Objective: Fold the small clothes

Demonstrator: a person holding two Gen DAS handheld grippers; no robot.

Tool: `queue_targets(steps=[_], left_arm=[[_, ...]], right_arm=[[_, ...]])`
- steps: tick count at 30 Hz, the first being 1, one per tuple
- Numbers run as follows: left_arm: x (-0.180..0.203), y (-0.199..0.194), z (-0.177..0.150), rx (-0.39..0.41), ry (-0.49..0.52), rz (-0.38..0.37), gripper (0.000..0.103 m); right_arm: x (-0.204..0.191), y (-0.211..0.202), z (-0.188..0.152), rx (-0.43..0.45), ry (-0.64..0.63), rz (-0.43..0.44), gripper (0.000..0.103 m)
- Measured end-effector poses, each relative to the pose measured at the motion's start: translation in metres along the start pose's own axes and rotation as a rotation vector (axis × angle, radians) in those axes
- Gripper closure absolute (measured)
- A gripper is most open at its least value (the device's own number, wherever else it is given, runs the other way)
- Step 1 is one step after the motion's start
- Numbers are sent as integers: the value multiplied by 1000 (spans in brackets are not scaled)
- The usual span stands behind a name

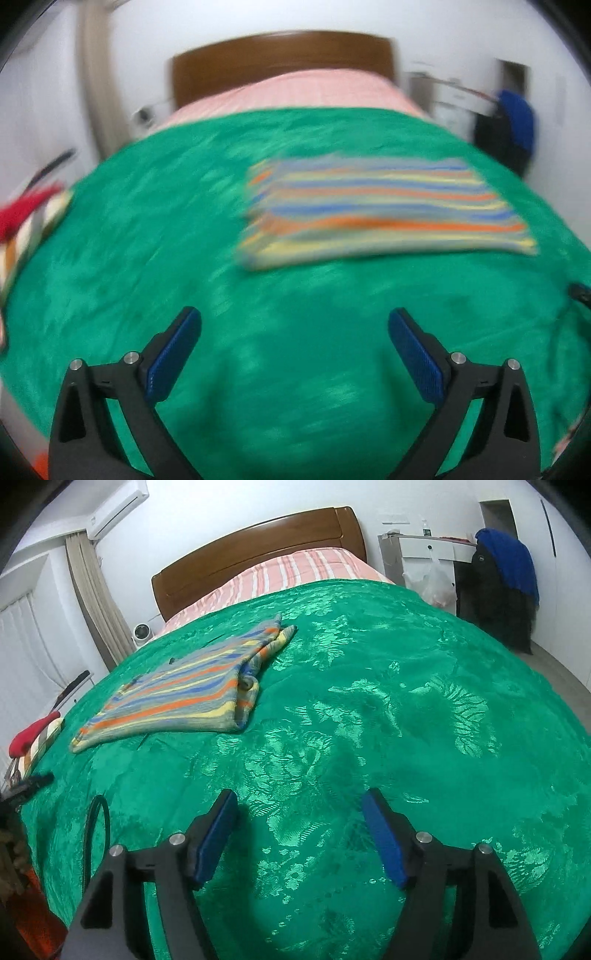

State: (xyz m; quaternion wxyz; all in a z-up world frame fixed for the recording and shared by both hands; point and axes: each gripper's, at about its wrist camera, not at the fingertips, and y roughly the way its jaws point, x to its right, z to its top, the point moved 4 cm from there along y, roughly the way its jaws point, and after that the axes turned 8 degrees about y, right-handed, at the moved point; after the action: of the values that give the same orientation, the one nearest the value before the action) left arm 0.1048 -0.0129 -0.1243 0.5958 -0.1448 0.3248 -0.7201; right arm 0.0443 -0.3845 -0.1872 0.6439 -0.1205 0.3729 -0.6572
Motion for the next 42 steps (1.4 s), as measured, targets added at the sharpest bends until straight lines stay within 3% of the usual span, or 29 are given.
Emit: queue_targets(steps=[6, 8, 11, 13, 15, 17, 18, 20, 23, 24, 25, 27, 31, 34, 38, 42], left_arm=[[141, 15, 60, 55, 319, -236, 5], [192, 34, 70, 52, 423, -285, 20], [246, 74, 77, -5, 530, -302, 32], [264, 97, 80, -56, 538, -305, 50], [271, 102, 85, -47, 518, -328, 66], [280, 102, 84, -35, 558, -314, 88], [281, 102, 83, -29, 565, -302, 93], [275, 101, 84, -29, 528, -313, 97], [253, 99, 91, -36, 402, -390, 98], [246, 97, 93, -32, 367, -411, 98], [238, 93, 95, -27, 326, -434, 98], [214, 84, 102, -7, 224, -472, 98], [145, 63, 114, 38, 9, -511, 98], [81, 49, 105, 57, -154, -495, 98], [4, 40, 77, 38, -313, -418, 98], [-43, 39, 48, -3, -393, -331, 98]], right_arm=[[16, -18, 18, 13, 107, 49, 33], [25, -22, 32, 15, 122, 56, 33], [34, -19, 63, 6, 100, 79, 33], [35, -12, 87, -5, 79, 116, 33], [33, 4, 116, -39, 72, 183, 33], [26, 37, 145, -117, 87, 278, 33], [22, 60, 158, -173, 102, 322, 33], [12, 107, 175, -271, 146, 383, 33], [-10, 177, 185, -390, 186, 424, 33], [-17, 199, 185, -423, 204, 417, 42], [-24, 212, 185, -434, 208, 411, 70], [-43, 228, 190, -418, 174, 369, 92], [-90, 206, 211, -359, 62, 394, 94], [-143, 188, 221, -337, -3, 452, 94], [-230, 197, 215, -351, -119, 498, 94], [-314, 226, 183, -403, -193, 525, 94]])
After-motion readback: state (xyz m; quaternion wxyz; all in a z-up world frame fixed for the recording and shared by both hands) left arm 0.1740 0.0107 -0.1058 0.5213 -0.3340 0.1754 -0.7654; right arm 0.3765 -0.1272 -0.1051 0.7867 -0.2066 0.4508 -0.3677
